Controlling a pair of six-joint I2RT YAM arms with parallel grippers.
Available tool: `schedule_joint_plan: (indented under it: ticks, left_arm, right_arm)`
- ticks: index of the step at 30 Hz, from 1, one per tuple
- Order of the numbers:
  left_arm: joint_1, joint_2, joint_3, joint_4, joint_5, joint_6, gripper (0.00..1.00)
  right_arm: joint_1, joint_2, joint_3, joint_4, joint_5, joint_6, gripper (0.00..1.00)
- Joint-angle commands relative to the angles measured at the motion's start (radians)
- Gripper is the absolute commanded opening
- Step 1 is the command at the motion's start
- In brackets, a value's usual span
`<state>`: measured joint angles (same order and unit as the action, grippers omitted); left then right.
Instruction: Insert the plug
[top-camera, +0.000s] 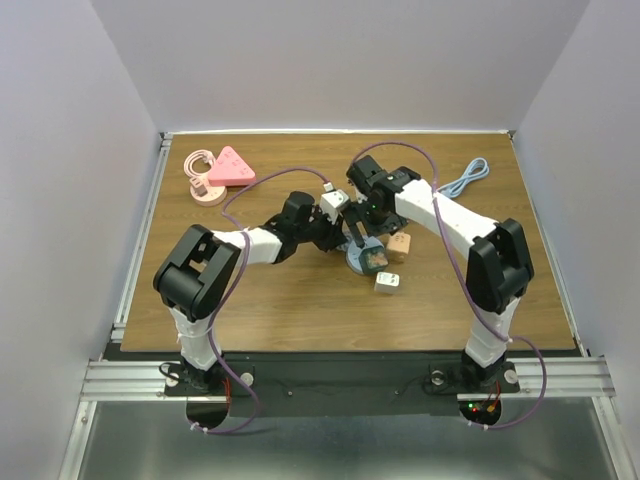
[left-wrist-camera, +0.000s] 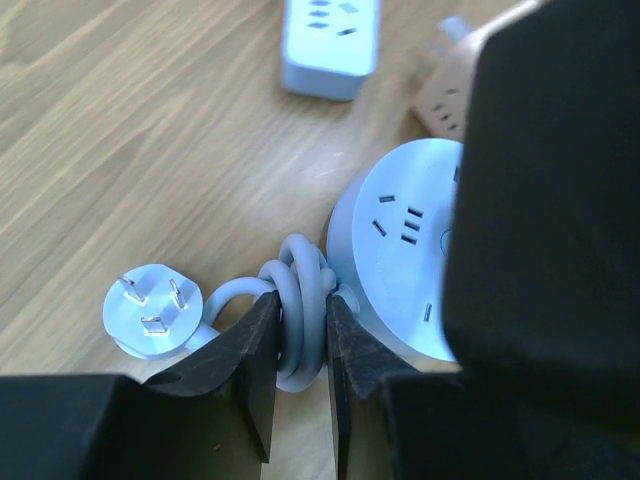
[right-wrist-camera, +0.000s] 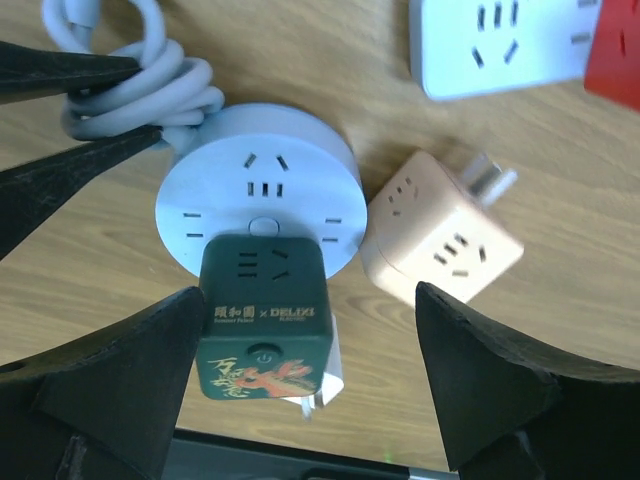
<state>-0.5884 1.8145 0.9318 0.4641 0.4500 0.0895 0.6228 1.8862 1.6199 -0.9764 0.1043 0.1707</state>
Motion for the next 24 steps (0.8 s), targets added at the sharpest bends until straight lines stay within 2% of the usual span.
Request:
schedule_joint_plan:
  ticks: [1, 8, 15, 18, 19, 21, 24]
  left_arm:
    - [0.002, 0.037, -0.019, -0.125, -0.014, -0.010, 0.00]
    - [0.018, 0.037, 0.042, -0.205, -0.094, -0.023, 0.00]
    - [0.044, 0.058, 0.120, -0.272, -0.160, -0.077, 0.00]
    - [0.045, 0.048, 0.145, -0.281, -0.178, -0.086, 0.11]
    - [0.045, 0.040, 0.151, -0.292, -0.186, -0.086, 0.23]
    - [0.045, 0.010, 0.168, -0.303, -0.227, -0.117, 0.37]
    - [0.044, -0.052, 0.188, -0.312, -0.263, -0.164, 0.50]
  right_arm:
    - [0.006, -0.202, -0.006, 0.108, -0.044, -0.030, 0.91]
    - [-0.009, -0.286, -0.109, 0.134, -0.081, -0.050, 0.93]
    - [-0.040, -0.305, -0.202, 0.172, -0.048, -0.066, 0.93]
    - [-0.075, -0.328, -0.241, 0.234, -0.063, -0.063, 0.93]
    - [-0.099, -0.338, -0.248, 0.251, -0.072, -0.062, 0.93]
    - [-0.136, -0.352, -0.267, 0.303, -0.094, -0.066, 0.93]
    - [-0.194, -0.361, -0.272, 0.370, -0.100, -0.074, 0.93]
